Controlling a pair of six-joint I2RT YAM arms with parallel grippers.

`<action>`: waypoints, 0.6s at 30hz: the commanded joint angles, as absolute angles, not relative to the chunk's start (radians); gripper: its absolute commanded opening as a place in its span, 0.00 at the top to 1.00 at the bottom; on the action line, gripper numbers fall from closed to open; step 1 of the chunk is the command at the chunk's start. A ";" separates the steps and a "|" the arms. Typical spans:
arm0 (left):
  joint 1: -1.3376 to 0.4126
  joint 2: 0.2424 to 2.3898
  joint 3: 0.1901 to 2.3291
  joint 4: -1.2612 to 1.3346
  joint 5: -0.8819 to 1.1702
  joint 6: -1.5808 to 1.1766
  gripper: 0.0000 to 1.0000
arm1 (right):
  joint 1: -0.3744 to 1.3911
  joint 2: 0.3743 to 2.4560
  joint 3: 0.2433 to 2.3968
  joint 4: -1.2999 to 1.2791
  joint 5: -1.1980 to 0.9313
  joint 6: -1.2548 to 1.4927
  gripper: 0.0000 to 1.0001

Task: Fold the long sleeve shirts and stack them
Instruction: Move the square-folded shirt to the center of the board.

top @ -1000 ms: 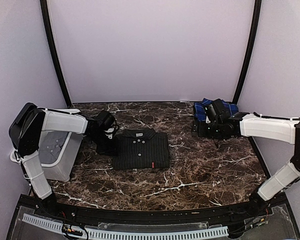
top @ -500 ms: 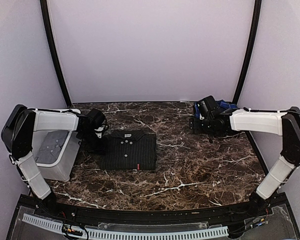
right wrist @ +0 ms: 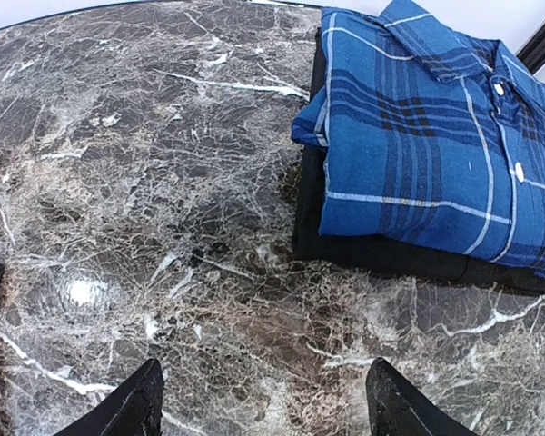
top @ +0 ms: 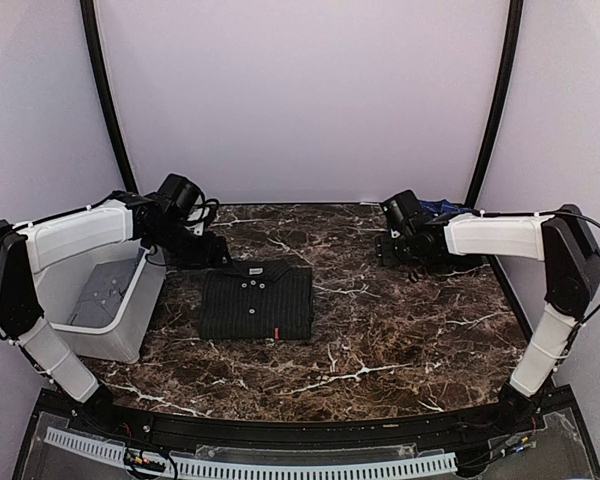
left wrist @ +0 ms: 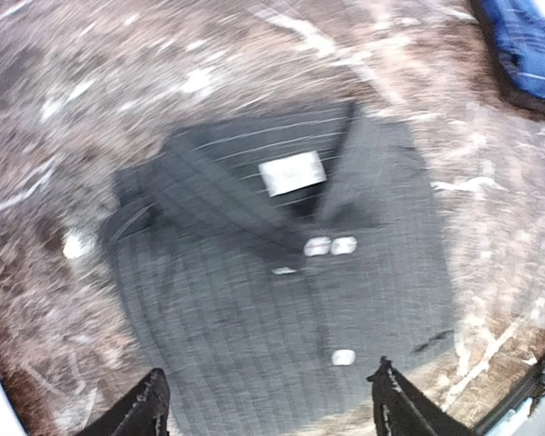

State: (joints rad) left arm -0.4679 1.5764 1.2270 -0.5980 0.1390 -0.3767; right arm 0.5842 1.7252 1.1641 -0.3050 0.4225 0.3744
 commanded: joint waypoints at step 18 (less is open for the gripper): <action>-0.512 1.485 1.255 -0.343 0.332 -0.392 0.16 | 0.520 2.029 1.463 -0.441 0.487 0.292 0.56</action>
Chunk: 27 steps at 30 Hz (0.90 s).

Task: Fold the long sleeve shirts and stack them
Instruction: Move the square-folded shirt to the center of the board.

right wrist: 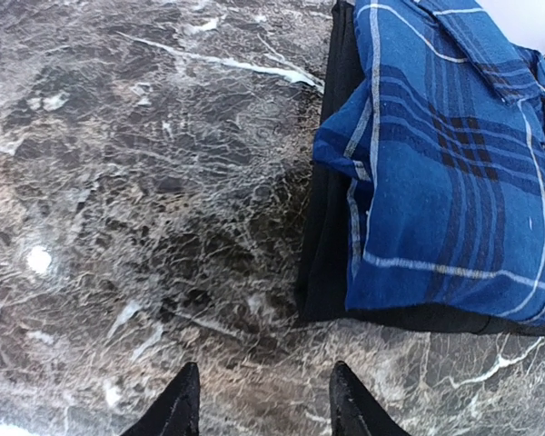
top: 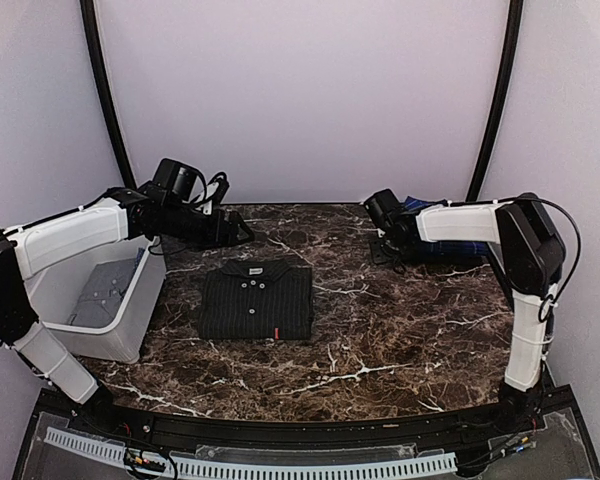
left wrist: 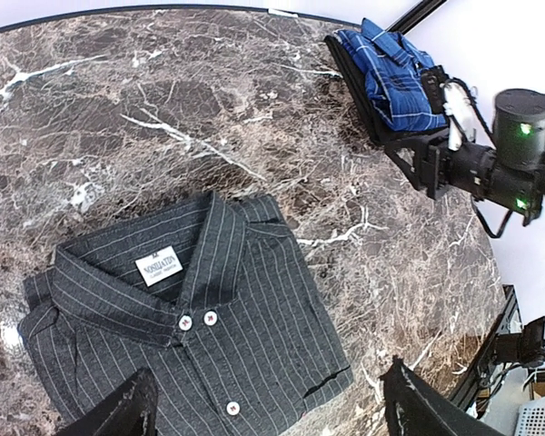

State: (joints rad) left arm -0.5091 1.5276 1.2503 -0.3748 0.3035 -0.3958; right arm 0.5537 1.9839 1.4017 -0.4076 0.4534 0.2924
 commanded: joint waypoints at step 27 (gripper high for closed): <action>-0.512 1.537 1.253 -0.347 0.349 -0.383 0.16 | 0.480 2.105 1.467 -0.518 0.466 0.342 1.00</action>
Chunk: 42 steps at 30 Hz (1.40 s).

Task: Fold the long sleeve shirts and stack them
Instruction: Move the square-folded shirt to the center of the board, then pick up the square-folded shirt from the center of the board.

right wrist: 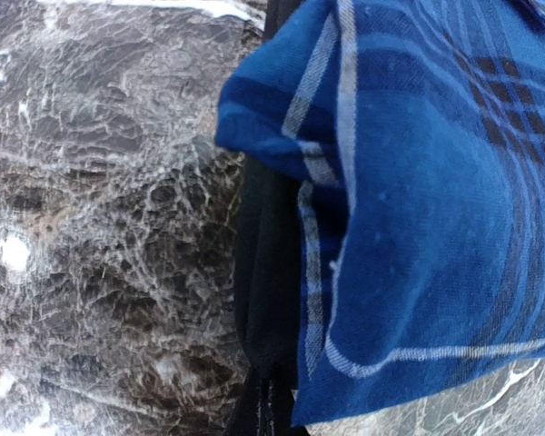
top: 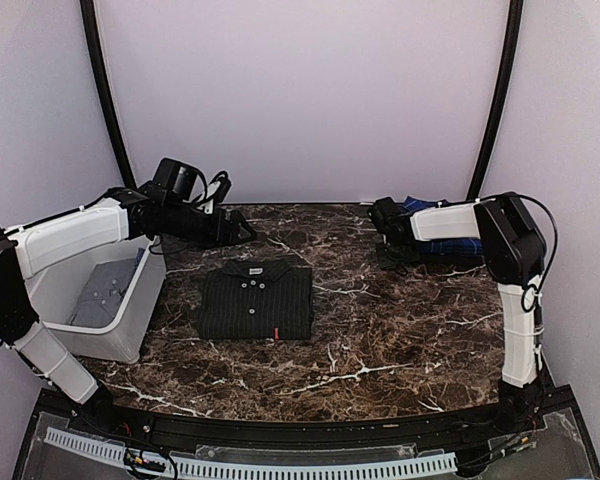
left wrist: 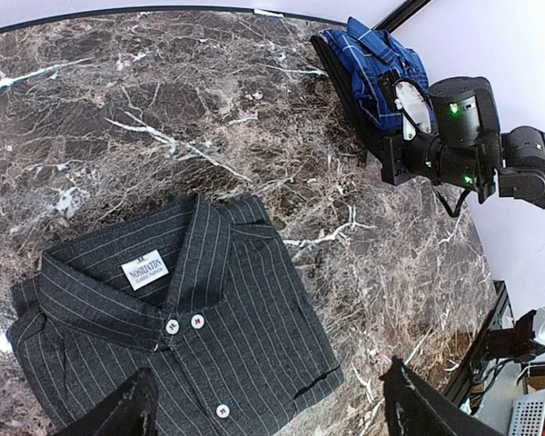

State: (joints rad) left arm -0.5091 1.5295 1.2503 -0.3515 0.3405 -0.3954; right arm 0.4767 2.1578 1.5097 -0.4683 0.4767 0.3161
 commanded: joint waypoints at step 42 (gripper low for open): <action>-0.512 1.546 1.197 -0.338 0.350 -0.418 0.16 | 0.825 1.993 1.368 -0.263 -0.118 0.680 0.44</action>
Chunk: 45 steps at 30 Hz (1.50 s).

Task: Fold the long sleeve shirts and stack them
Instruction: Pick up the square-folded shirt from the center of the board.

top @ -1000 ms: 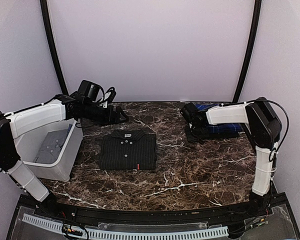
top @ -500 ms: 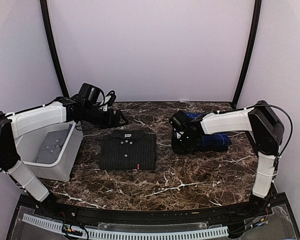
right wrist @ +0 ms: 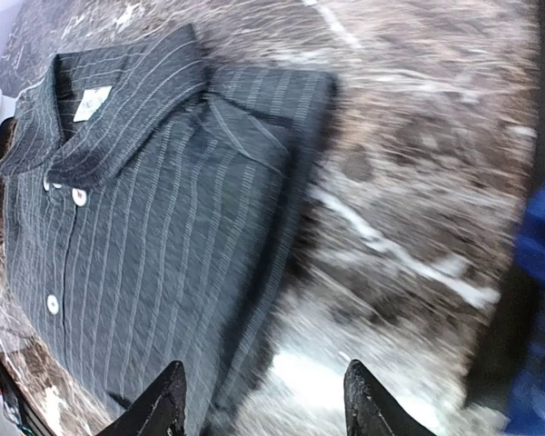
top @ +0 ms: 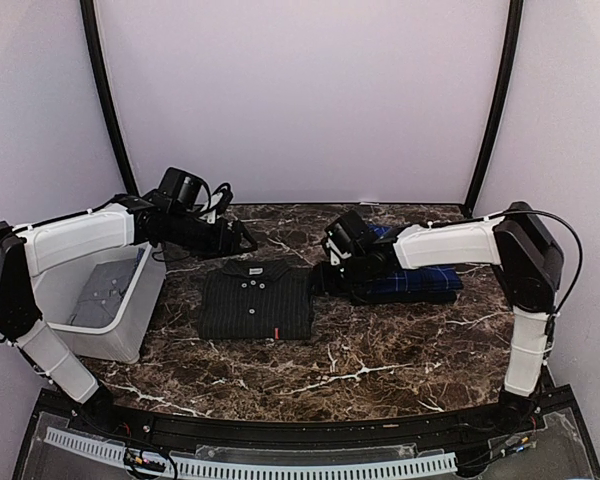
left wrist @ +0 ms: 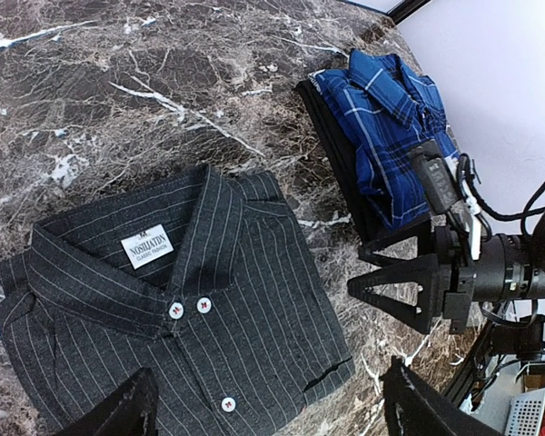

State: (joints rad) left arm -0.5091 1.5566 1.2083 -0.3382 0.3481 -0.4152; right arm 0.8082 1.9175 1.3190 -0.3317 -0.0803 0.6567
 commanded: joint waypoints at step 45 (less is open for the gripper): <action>-0.542 1.681 1.028 -0.324 0.107 -0.567 0.47 | 0.764 2.030 1.328 -0.311 -0.082 0.626 0.95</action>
State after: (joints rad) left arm -0.5381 1.6646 1.0405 -0.3523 0.1471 -0.5468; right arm 0.7589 2.0251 1.3224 -0.2958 -0.0818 0.6418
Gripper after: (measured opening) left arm 0.542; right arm 0.047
